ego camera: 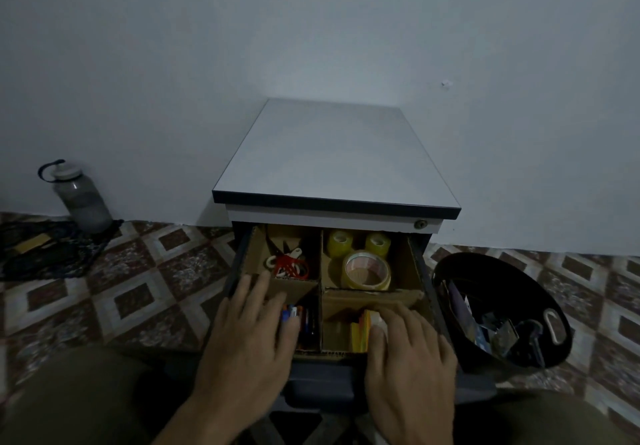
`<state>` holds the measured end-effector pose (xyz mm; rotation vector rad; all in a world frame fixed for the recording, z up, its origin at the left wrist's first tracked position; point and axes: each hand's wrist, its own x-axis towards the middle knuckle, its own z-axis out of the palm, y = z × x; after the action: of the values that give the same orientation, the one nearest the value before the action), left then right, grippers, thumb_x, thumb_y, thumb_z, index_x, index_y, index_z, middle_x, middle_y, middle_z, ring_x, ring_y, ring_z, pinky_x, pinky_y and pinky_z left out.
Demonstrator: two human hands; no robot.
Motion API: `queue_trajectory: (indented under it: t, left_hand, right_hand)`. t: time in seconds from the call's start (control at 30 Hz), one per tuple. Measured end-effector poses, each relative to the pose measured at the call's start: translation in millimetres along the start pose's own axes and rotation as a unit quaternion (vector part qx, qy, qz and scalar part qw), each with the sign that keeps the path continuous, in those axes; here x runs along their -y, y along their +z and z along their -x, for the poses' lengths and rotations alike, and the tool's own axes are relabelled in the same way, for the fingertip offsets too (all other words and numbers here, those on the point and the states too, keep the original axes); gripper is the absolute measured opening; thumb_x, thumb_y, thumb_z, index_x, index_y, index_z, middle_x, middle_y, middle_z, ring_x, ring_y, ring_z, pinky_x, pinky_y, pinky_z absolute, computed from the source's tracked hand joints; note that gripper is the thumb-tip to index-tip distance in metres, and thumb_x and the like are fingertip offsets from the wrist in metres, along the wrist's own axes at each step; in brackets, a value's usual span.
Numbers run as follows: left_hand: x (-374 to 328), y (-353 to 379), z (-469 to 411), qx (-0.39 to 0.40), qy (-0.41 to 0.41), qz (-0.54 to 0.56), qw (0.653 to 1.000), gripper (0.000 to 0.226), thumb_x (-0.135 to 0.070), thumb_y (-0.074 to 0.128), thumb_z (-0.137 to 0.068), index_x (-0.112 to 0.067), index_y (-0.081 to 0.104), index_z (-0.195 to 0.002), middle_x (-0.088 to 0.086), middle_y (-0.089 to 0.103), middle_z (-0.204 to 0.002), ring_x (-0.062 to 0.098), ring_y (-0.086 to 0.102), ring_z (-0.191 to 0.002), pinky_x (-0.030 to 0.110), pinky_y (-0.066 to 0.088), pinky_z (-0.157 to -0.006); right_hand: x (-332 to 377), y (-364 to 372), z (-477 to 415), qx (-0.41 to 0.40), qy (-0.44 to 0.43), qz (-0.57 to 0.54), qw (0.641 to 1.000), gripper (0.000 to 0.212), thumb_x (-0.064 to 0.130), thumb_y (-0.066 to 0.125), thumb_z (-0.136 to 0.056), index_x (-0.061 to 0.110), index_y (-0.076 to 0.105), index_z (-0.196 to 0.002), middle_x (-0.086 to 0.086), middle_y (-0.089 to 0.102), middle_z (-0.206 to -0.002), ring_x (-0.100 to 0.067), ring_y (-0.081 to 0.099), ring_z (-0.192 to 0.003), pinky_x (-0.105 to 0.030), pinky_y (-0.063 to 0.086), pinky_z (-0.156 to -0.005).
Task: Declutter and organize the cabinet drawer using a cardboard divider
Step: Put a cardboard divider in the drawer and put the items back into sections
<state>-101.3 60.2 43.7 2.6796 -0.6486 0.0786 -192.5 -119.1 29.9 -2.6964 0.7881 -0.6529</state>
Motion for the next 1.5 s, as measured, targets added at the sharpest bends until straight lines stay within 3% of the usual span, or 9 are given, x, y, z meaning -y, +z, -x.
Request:
queue_trajectory:
  t: [0.13, 0.37, 0.67, 0.87, 1.03, 1.27, 1.5]
  left_hand:
    - [3, 9, -10, -0.033, 0.042, -0.038, 0.998, 0.065, -0.061, 0.014, -0.097, -0.031, 0.034, -0.151, -0.007, -0.002, -0.166, 0.012, -0.01, -0.152, 0.046, 0.011, -0.123]
    - [14, 18, -54, -0.082, 0.087, -0.05, 0.992, 0.062, -0.052, 0.024, -0.099, -0.02, 0.042, -0.149, -0.001, 0.013, -0.166, 0.017, 0.001, -0.153, 0.052, 0.021, -0.12]
    - [11, 20, -113, -0.196, 0.117, -0.054, 0.972, 0.072, -0.047, 0.04, -0.096, -0.016, 0.02, -0.158, 0.008, -0.001, -0.167, 0.029, -0.002, -0.153, 0.06, 0.008, -0.12]
    - [18, 23, -153, -0.24, 0.153, -0.07, 0.956, 0.077, -0.054, 0.042, -0.095, -0.016, 0.02, -0.158, 0.012, 0.003, -0.166, 0.035, 0.0, -0.153, 0.061, -0.001, -0.12]
    - [22, 27, -168, -0.275, 0.152, -0.085, 0.946, 0.071, -0.05, 0.043, -0.096, -0.016, 0.027, -0.155, 0.012, 0.014, -0.165, 0.036, 0.008, -0.152, 0.06, -0.001, -0.119]
    - [29, 15, -157, -0.239, 0.186, -0.086, 0.949, 0.092, -0.052, 0.065, -0.082, -0.016, 0.024, -0.157, 0.007, 0.01, -0.166, 0.034, 0.004, -0.153, 0.063, -0.001, -0.119]
    - [35, 7, -156, -0.181, 0.178, -0.13, 0.958, 0.091, -0.064, 0.047, -0.088, -0.023, 0.008, -0.159, 0.003, -0.004, -0.167, 0.031, -0.008, -0.153, 0.055, -0.013, -0.119]
  right_hand:
    - [8, 2, -6, -0.006, -0.021, 0.004, 1.0, 0.039, 0.043, 0.04, -0.093, 0.03, 0.067, -0.118, 0.009, 0.063, -0.129, -0.017, 0.052, -0.126, -0.045, 0.037, -0.098]
    - [6, 19, -42, -0.022, -0.077, 0.019, 0.997, 0.045, 0.041, 0.034, -0.097, 0.026, 0.059, -0.132, 0.004, 0.052, -0.145, -0.02, 0.04, -0.14, -0.05, 0.032, -0.108]
    - [0, 50, -101, -0.086, -0.147, 0.019, 0.985, 0.067, 0.041, 0.034, -0.098, 0.009, 0.024, -0.155, -0.007, 0.012, -0.166, -0.023, 0.009, -0.153, -0.057, 0.015, -0.119]
    - [-6, 66, -139, -0.119, -0.217, 0.008, 0.969, 0.071, 0.044, 0.034, -0.099, 0.007, 0.015, -0.157, -0.011, 0.005, -0.166, -0.031, 0.005, -0.153, -0.057, 0.011, -0.12]
    - [-6, 76, -160, -0.14, -0.21, 0.038, 0.967, 0.072, 0.042, 0.038, -0.098, 0.014, 0.01, -0.158, -0.01, 0.002, -0.166, -0.032, 0.003, -0.153, -0.059, 0.011, -0.12]
    - [-11, 64, -156, -0.108, -0.235, 0.018, 0.966, 0.074, 0.041, 0.038, -0.095, 0.01, 0.014, -0.158, -0.009, 0.001, -0.167, -0.033, 0.0, -0.153, -0.061, 0.007, -0.119]
    - [-19, 49, -155, -0.035, -0.264, 0.03, 0.963, 0.084, 0.048, 0.041, -0.095, 0.014, -0.002, -0.159, -0.006, -0.013, -0.166, -0.032, -0.015, -0.151, -0.059, -0.002, -0.117]
